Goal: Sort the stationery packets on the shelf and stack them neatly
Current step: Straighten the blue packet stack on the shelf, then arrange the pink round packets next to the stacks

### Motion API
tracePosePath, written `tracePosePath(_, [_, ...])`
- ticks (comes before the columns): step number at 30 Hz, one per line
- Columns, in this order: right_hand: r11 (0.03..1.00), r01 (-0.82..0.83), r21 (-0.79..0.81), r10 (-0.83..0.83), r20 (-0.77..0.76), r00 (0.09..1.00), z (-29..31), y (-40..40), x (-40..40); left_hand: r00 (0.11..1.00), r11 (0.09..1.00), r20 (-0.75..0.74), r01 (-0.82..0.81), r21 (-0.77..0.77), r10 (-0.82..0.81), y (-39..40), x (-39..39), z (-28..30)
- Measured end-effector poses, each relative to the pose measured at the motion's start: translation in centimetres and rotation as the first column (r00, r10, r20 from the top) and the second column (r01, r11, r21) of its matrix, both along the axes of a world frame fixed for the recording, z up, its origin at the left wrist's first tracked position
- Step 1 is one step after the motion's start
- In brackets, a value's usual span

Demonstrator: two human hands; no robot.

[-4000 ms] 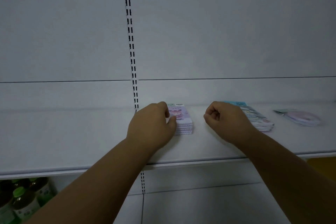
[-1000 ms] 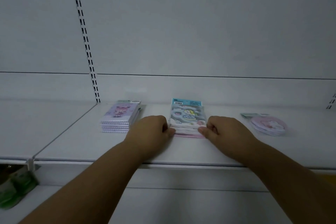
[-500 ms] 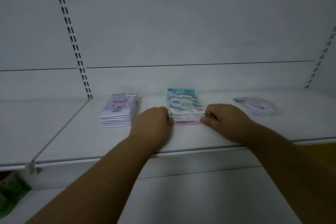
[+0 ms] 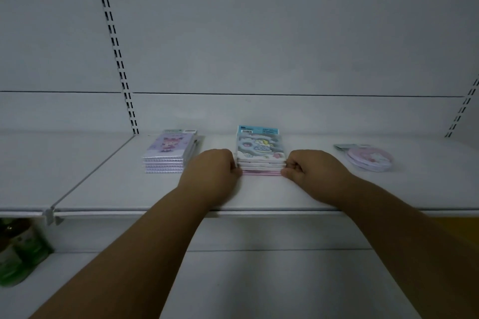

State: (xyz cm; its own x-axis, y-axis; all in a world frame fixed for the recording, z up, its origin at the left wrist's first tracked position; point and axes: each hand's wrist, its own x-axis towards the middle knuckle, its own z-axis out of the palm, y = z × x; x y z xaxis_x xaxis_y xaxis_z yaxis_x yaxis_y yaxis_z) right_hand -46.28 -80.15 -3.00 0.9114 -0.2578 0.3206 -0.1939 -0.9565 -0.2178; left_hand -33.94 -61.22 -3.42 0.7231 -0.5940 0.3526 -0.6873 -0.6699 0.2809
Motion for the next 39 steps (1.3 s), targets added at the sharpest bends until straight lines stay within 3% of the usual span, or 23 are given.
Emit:
tracePosePath(6, [0.999,0.011,0.044,-0.014,0.073,0.997,0.0,0.2,-0.6,0.999,0.994,0.034,0.017,-0.11,-0.013,0.4,-0.2,0.2])
tracePosePath(31, [1.0,-0.018,0.004,0.017,0.071,0.997,0.0,0.3,-0.7,0.999,0.994,-0.008,0.045,-0.099,-0.046,0.5,-0.4,0.4])
tracePosePath(35, [0.995,0.051,0.08,-0.061,0.125,0.99,0.4,0.5,-0.9,0.995,0.965,-0.093,-0.004,-0.262,-0.021,0.9,-0.3,1.0])
tracePosePath(39, [0.981,0.139,0.135,-0.168,0.241,0.956,0.6,0.2,-2.4,0.997,0.947,0.031,0.072,-0.313,-0.066,0.6,-1.2,1.4])
